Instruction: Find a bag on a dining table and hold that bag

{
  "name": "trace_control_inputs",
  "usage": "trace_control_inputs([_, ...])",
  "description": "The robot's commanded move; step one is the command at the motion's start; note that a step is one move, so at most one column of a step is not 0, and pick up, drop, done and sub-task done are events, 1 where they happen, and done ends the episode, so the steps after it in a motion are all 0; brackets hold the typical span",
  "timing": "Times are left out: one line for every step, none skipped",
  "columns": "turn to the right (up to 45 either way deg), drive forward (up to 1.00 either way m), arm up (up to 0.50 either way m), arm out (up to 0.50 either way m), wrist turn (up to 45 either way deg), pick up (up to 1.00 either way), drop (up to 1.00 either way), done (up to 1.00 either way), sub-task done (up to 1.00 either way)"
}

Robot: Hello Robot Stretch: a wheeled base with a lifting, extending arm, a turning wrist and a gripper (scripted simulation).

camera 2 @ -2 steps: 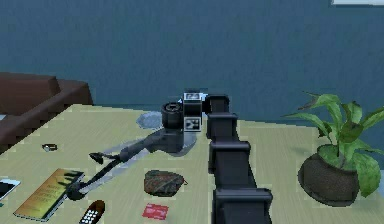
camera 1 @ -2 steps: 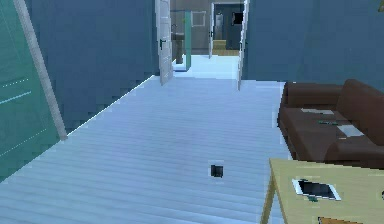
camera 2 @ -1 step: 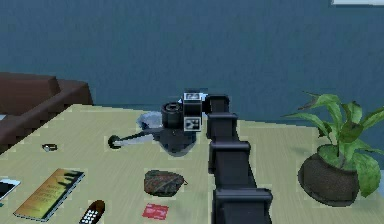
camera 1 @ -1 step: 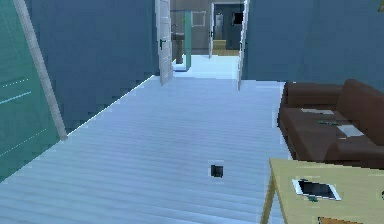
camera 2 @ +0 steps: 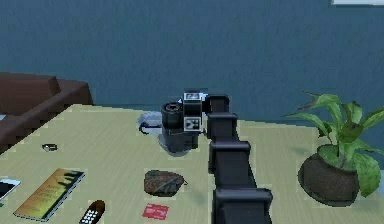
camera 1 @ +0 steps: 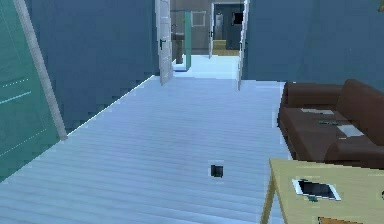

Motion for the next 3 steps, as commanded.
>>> trace_control_inputs([0.0, 0.0, -0.3, 0.0, 0.0, 0.0, 0.0, 0.0, 0.0])
trace_control_inputs([0.0, 0.0, 0.0, 0.0, 0.0, 1.0, 0.0, 0.0, 0.0])
trace_control_inputs([0.0, 0.0, 0.1, 0.0, 0.0, 0.0, 0.0, 0.0, 0.0])
